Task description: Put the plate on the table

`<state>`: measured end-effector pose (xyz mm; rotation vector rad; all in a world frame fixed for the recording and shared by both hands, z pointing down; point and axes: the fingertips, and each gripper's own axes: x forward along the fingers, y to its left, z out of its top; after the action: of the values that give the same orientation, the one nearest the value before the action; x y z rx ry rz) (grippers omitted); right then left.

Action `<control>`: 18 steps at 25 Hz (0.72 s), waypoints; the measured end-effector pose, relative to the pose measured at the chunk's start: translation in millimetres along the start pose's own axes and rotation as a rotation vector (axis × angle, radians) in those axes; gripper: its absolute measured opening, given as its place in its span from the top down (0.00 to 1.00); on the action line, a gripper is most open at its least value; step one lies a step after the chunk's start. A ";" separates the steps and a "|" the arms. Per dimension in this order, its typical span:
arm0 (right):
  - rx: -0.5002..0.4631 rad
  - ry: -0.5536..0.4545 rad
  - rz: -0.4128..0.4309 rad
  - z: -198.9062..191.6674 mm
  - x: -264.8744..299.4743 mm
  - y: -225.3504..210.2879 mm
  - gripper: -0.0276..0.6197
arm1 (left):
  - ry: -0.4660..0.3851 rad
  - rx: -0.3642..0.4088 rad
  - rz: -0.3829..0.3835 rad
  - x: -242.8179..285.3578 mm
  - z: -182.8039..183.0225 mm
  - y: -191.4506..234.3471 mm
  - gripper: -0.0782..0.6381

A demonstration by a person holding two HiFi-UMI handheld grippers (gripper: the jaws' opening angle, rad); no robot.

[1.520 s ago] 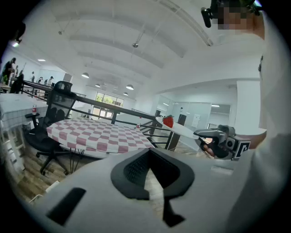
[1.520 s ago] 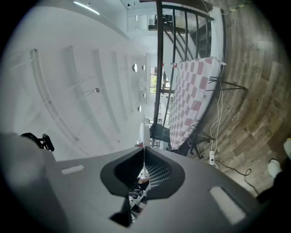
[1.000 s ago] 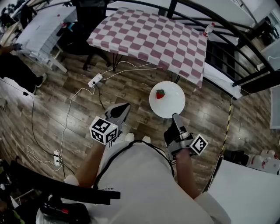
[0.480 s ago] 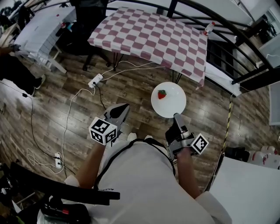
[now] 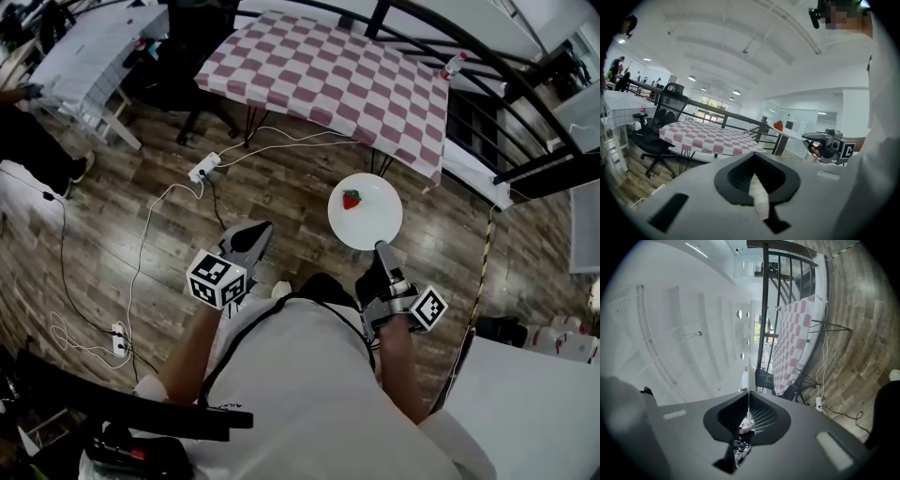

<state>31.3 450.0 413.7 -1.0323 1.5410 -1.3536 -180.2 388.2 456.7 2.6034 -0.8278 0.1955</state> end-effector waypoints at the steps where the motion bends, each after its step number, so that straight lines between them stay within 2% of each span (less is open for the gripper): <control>1: -0.002 0.001 0.001 -0.7 1.8 1.1 0.93 | -0.003 -0.004 0.004 -2.2 0.1 2.2 0.88; 18: -0.029 0.035 -0.003 -14.9 22.9 8.5 0.93 | -0.030 -0.033 0.036 -20.6 -0.8 23.4 0.88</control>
<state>9.3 434.0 405.1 -1.0339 1.5894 -1.3615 -210.5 381.9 460.1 2.5683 -0.8809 0.1527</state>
